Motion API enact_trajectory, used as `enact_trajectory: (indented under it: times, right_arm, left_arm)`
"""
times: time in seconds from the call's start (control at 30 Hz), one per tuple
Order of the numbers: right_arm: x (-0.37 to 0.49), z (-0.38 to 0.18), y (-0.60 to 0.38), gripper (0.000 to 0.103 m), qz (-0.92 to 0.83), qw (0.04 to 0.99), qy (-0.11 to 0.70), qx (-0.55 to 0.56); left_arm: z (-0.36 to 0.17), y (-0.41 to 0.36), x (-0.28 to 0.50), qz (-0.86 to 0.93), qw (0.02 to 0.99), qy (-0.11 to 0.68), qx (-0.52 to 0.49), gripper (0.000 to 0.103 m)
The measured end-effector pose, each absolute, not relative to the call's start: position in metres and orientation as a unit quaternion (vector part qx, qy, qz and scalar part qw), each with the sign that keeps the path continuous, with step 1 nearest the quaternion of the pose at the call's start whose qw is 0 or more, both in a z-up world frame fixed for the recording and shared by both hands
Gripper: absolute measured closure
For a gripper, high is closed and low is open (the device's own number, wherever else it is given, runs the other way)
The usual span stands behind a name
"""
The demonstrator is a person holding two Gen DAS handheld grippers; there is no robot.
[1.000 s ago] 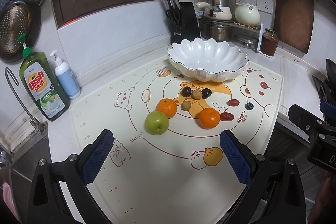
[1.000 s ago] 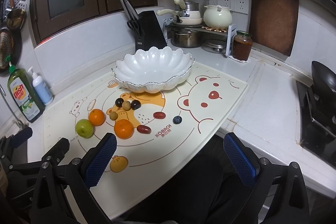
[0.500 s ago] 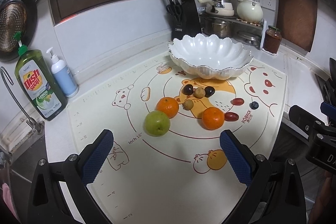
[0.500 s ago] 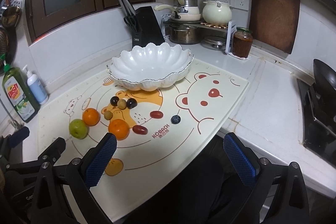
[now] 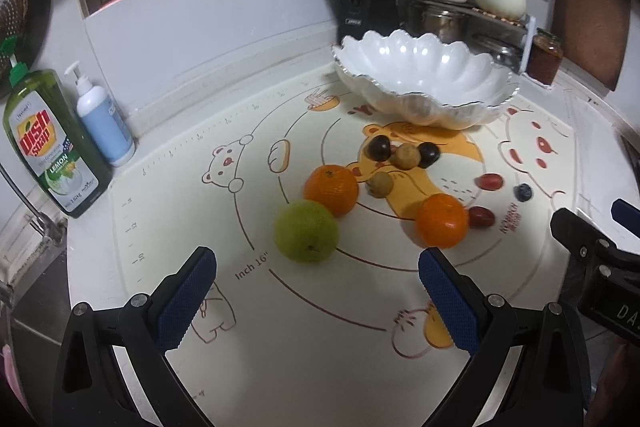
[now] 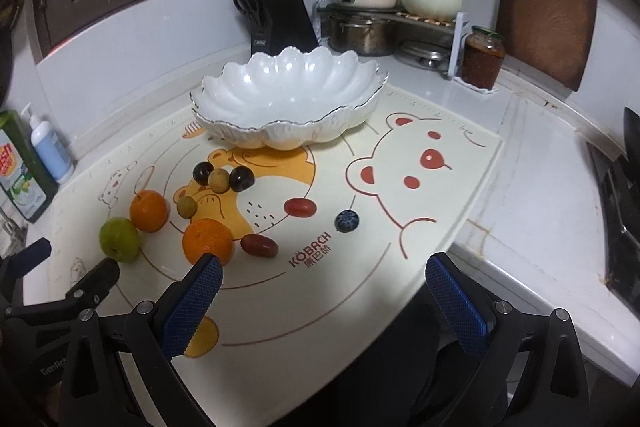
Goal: Organize fruits
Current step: 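Move the left tool to the green apple while the right tool moves to a red date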
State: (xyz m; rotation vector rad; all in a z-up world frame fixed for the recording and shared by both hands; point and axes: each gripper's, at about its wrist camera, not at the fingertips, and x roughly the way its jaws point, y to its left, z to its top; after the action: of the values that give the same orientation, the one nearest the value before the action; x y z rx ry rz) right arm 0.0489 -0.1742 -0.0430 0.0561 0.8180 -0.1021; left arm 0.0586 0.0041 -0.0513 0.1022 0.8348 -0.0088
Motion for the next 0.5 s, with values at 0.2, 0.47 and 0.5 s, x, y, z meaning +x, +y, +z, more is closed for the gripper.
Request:
enact_trajectory:
  times: [0.2, 0.47, 0.5]
  right_arm:
    - [0.066, -0.061, -0.169, 0.000, -0.042, 0.909, 0.415, 0.020]
    - [0.087, -0.081, -0.167, 0.001, -0.035, 0.899, 0.436, 0.015]
    - [0.089, -0.082, -0.167, 0.002, -0.033, 0.898, 0.438, 0.013]
  left_arm:
    - [-0.063, 0.008, 0.076, 0.003, 0.909, 0.413, 0.050, 0.000]
    - [-0.079, 0.007, 0.097, 0.005, 0.901, 0.429, 0.059, 0.006]
    - [-0.081, 0.008, 0.098, 0.007, 0.901, 0.431, 0.060, 0.008]
